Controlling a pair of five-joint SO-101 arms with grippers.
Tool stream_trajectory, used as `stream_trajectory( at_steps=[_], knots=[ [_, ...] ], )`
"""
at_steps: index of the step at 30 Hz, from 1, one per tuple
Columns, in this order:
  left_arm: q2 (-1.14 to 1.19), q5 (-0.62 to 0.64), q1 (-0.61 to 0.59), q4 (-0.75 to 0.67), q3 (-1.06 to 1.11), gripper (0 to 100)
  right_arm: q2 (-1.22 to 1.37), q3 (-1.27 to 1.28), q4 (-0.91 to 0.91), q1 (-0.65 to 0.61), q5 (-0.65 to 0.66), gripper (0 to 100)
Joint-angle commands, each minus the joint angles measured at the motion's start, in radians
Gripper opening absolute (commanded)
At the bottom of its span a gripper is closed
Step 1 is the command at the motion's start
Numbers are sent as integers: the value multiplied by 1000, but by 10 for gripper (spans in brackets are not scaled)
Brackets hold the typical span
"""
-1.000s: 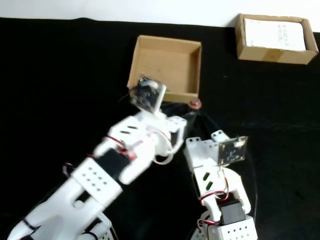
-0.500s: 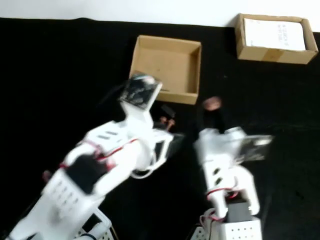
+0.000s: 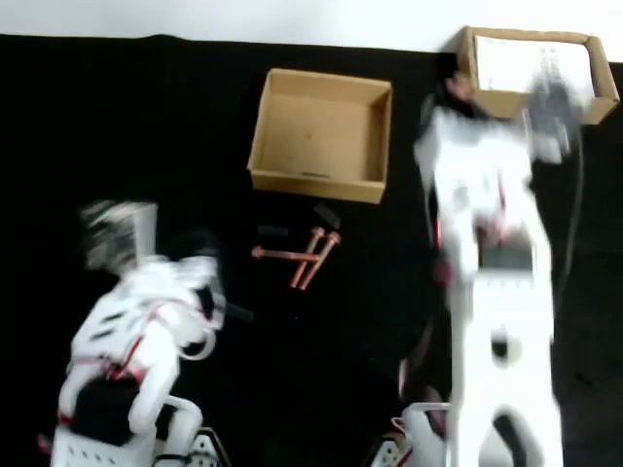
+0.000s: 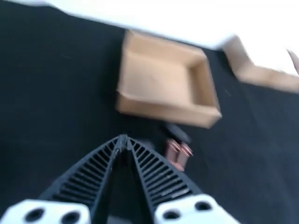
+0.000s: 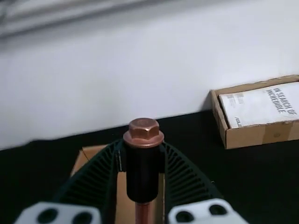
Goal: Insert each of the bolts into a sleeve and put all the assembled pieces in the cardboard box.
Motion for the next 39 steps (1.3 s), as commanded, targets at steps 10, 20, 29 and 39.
stream_trajectory(
  at_steps=[10,20,29,39],
  knots=[
    [-157,9,-351,-184,400,9,716,-676,13,-168,560,6],
    [-156,12,-438,-104,479,9,1158,-1035,21,-211,796,6],
    [-156,11,-435,-75,479,9,1299,-1036,357,-275,891,6],
    [-157,9,-433,-92,479,9,1271,-1198,817,-349,884,228]
  ],
)
